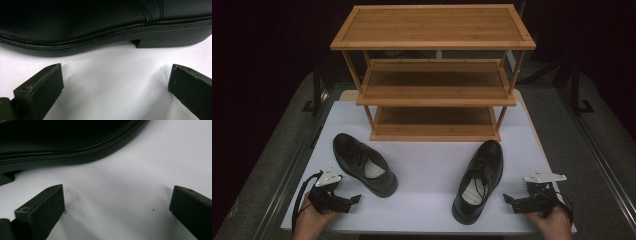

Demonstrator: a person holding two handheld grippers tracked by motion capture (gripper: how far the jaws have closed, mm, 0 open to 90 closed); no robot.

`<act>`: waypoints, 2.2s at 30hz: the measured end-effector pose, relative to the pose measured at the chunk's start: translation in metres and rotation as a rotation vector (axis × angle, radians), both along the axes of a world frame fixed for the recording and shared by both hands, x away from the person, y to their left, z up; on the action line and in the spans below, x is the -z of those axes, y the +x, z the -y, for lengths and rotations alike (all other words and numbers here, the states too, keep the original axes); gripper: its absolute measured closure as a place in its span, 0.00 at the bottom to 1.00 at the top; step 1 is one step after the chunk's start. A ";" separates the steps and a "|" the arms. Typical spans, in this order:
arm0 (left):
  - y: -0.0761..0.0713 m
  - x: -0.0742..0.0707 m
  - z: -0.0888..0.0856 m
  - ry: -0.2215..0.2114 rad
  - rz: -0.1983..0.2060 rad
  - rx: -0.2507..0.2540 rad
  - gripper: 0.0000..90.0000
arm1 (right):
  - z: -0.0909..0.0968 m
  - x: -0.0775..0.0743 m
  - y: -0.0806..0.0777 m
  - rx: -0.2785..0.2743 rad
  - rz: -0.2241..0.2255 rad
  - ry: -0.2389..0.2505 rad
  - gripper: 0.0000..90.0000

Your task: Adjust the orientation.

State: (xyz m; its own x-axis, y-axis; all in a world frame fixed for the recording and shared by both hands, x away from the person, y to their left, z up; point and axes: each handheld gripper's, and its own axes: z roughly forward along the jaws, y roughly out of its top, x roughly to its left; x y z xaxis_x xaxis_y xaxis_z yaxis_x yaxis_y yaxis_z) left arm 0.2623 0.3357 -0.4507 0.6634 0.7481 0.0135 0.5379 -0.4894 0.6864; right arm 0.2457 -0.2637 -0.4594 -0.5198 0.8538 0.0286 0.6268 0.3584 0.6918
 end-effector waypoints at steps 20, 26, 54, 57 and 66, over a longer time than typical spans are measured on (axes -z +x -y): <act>-0.014 -0.016 -0.018 -0.050 0.027 -0.027 0.28 | 0.000 0.000 0.000 -0.001 0.002 -0.005 0.00; -0.014 -0.030 -0.030 -0.064 0.037 -0.032 0.60 | 0.000 0.000 0.000 -0.001 0.004 -0.006 0.00; 0.079 -0.069 -0.064 -0.039 0.043 -0.168 1.00 | 0.000 0.000 0.000 -0.002 0.006 -0.002 0.00; 0.093 -0.072 -0.066 -0.031 0.051 -0.172 1.00 | 0.000 0.000 0.000 -0.002 0.006 -0.002 0.00; 0.130 -0.070 -0.071 -0.005 0.052 -0.201 1.00 | 0.000 0.000 0.000 -0.002 0.006 -0.002 0.00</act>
State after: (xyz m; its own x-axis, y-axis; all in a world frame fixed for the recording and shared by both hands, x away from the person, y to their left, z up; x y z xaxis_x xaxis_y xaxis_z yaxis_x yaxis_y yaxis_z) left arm 0.3919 0.4069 -0.3809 0.4994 0.8655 0.0397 0.5879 -0.3721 0.7183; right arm 0.2455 -0.2638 -0.4598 -0.5219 0.8527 0.0236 0.6219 0.3614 0.6948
